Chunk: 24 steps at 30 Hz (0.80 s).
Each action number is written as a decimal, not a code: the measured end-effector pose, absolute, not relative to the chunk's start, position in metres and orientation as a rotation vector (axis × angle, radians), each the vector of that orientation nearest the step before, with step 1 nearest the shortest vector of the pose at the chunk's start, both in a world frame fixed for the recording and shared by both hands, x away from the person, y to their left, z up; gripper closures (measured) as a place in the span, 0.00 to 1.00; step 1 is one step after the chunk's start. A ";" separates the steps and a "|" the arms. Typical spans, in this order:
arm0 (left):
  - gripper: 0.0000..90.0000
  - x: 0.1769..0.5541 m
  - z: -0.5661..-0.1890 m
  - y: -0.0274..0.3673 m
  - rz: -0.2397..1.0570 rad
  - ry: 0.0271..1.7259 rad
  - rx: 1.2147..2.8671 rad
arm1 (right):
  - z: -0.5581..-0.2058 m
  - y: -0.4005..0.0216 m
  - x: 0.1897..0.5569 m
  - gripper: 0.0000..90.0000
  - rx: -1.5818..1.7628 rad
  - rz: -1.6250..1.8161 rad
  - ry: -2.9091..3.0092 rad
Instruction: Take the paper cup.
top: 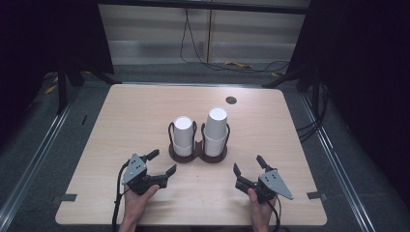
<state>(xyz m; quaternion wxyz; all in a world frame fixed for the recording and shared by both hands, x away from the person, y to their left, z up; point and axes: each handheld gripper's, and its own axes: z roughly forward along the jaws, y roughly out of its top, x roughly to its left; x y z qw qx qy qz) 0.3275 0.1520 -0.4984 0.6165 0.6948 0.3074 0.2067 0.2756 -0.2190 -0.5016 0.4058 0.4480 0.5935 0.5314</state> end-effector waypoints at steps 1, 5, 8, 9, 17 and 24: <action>0.17 0.327 -0.498 0.152 0.467 0.706 1.599 | -0.502 -0.219 0.275 0.14 1.133 1.339 1.490; 0.17 0.326 -0.493 0.151 0.476 0.683 1.612 | -0.502 -0.219 0.275 0.14 1.132 1.338 1.492; 0.17 0.328 -0.489 0.150 0.478 0.675 1.626 | -0.502 -0.219 0.275 0.14 1.134 1.345 1.492; 0.17 0.329 -0.488 0.151 0.467 0.677 1.625 | -0.502 -0.219 0.275 0.15 1.135 1.346 1.494; 0.18 0.338 -0.478 0.152 0.442 0.682 1.654 | -0.501 -0.219 0.275 0.15 1.132 1.343 1.505; 0.18 0.349 -0.462 0.154 0.418 0.658 1.684 | -0.501 -0.219 0.276 0.15 1.134 1.332 1.510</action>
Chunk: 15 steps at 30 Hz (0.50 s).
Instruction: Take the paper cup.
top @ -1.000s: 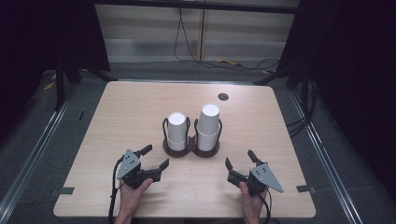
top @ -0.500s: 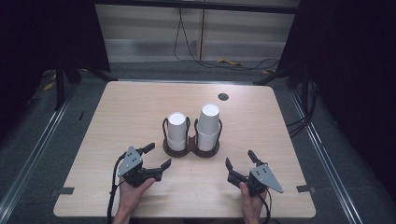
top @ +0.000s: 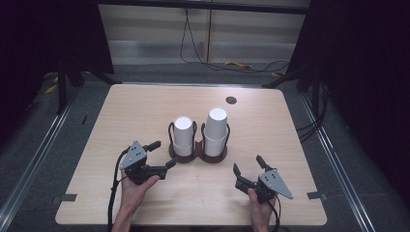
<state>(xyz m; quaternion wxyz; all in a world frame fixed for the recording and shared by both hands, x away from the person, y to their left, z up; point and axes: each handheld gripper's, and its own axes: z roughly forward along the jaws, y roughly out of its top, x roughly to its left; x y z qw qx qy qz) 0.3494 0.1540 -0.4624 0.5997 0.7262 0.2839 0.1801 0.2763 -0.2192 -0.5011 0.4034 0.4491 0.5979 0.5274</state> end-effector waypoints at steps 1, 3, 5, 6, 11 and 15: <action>0.18 0.351 -0.460 0.154 0.419 0.657 1.688 | -0.501 -0.219 0.276 0.15 1.138 1.335 1.512; 0.18 0.353 -0.457 0.155 0.416 0.663 1.687 | -0.501 -0.219 0.276 0.15 1.138 1.334 1.512; 0.18 0.355 -0.454 0.156 0.413 0.654 1.694 | -0.501 -0.219 0.276 0.15 1.133 1.333 1.512; 0.18 0.356 -0.452 0.157 0.408 0.645 1.696 | -0.501 -0.219 0.276 0.15 1.133 1.334 1.511; 0.18 0.359 -0.442 0.159 0.411 0.625 1.691 | -0.501 -0.219 0.277 0.15 1.133 1.338 1.519; 0.19 0.366 -0.430 0.157 0.413 0.607 1.715 | -0.501 -0.219 0.277 0.15 1.136 1.340 1.516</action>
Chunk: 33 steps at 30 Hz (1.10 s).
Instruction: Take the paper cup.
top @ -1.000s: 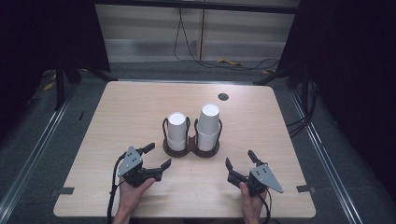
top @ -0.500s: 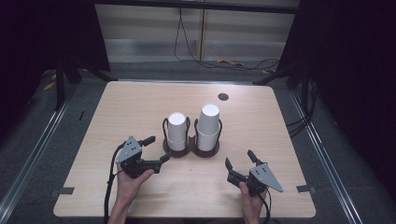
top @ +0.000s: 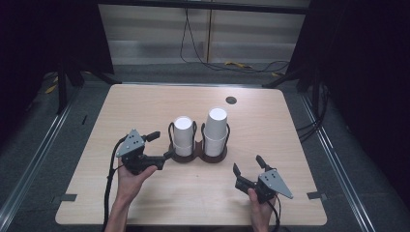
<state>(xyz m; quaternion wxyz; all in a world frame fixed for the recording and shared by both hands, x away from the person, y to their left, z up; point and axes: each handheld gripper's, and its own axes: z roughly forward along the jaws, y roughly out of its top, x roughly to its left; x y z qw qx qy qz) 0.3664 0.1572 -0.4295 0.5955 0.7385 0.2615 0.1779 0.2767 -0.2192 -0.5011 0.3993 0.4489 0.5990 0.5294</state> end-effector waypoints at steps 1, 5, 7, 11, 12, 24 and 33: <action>0.20 0.368 -0.427 0.156 0.404 0.600 1.721 | -0.501 -0.219 0.277 0.15 1.136 1.337 1.515; 0.19 0.371 -0.418 0.150 0.421 0.583 1.751 | -0.501 -0.219 0.277 0.15 1.136 1.337 1.520; 0.18 0.373 -0.414 0.147 0.409 0.578 1.755 | -0.501 -0.219 0.277 0.15 1.136 1.338 1.519; 0.18 0.378 -0.409 0.146 0.391 0.563 1.771 | -0.501 -0.219 0.277 0.15 1.137 1.336 1.517; 0.18 0.380 -0.408 0.146 0.389 0.561 1.778 | -0.501 -0.219 0.277 0.15 1.137 1.337 1.518; 0.18 0.397 -0.395 0.140 0.361 0.541 1.862 | -0.501 -0.219 0.277 0.15 1.140 1.334 1.519; 0.18 0.409 -0.387 0.136 0.315 0.562 1.905 | -0.501 -0.219 0.278 0.15 1.141 1.334 1.522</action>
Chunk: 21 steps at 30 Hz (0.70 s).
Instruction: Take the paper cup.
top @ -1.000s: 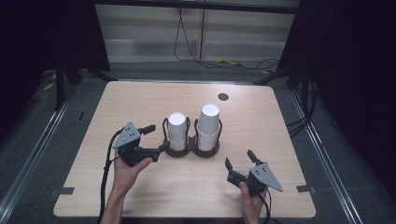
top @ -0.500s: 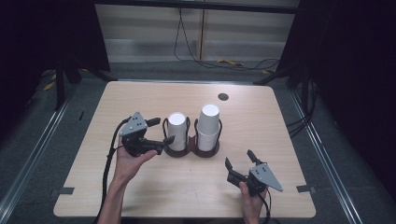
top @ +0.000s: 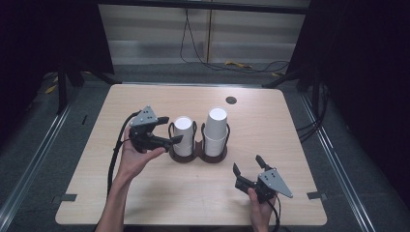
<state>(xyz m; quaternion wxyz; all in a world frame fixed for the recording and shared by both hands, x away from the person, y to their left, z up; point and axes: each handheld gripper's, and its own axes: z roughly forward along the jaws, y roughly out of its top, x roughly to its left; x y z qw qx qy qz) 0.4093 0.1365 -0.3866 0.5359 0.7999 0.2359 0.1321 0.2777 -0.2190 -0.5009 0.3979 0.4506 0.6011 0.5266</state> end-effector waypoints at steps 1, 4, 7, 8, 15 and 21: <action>0.18 0.411 -0.385 0.136 0.307 0.557 1.908 | -0.501 -0.219 0.278 0.15 1.141 1.333 1.522; 0.19 0.413 -0.382 0.134 0.310 0.554 1.930 | -0.501 -0.219 0.278 0.15 1.142 1.335 1.523; 0.20 0.418 -0.380 0.133 0.295 0.554 1.966 | -0.501 -0.219 0.278 0.15 1.142 1.335 1.523; 0.20 0.419 -0.379 0.132 0.294 0.557 1.978 | -0.501 -0.219 0.278 0.15 1.143 1.336 1.522; 0.19 0.426 -0.373 0.130 0.276 0.541 2.018 | -0.501 -0.219 0.278 0.15 1.142 1.335 1.523; 0.23 0.429 -0.367 0.124 0.263 0.517 2.093 | -0.501 -0.219 0.278 0.15 1.139 1.336 1.522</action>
